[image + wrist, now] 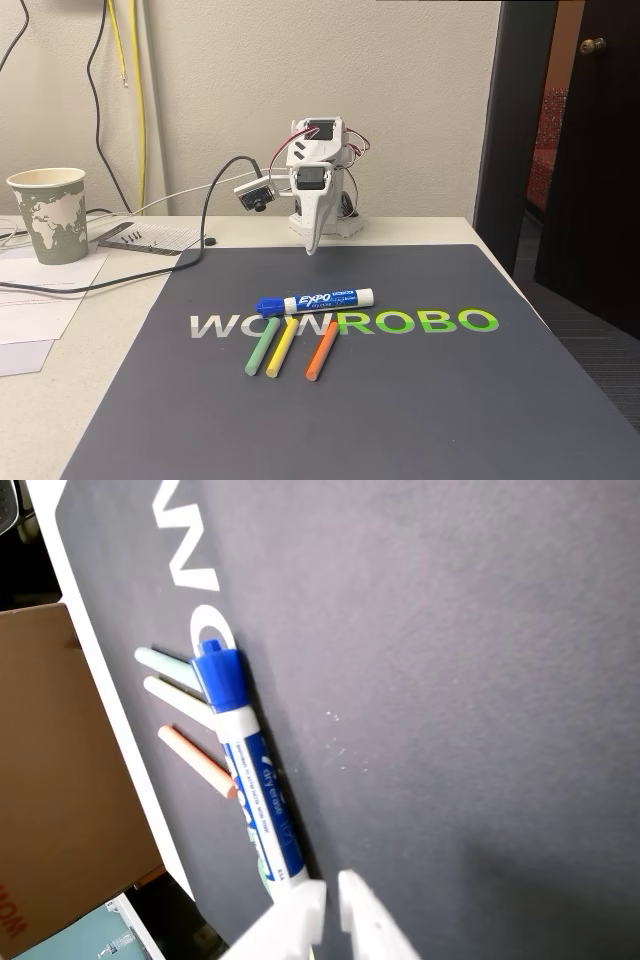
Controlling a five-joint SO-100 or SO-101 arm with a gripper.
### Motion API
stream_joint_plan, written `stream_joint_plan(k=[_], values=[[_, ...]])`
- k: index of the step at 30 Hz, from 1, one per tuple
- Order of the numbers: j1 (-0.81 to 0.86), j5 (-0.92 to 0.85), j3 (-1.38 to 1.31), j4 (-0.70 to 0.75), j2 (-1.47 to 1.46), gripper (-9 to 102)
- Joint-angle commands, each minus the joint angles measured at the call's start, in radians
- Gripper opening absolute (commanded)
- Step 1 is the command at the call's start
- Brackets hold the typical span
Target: Pick up the blue marker.
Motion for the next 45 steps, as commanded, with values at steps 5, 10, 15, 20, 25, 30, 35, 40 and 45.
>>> stream_joint_plan(k=[5,10,15,20,25,30,35,40,45], values=[[0.034,-0.006,0.002,-0.138,0.058,0],[0.04,0.048,0.002,-0.176,0.058,0],[0.049,0.041,0.002,-0.178,0.058,0],[0.041,0.038,0.002,-0.176,0.058,0],[0.048,-0.002,0.002,-0.19,0.058,0],[0.023,-0.006,0.002,-0.235,0.058,0],[0.018,-0.014,-0.006,-0.255,0.058,0],[0.015,-0.064,-0.026,-0.259,0.058,0],[0.017,-0.095,-0.06,-0.261,0.037,0]])
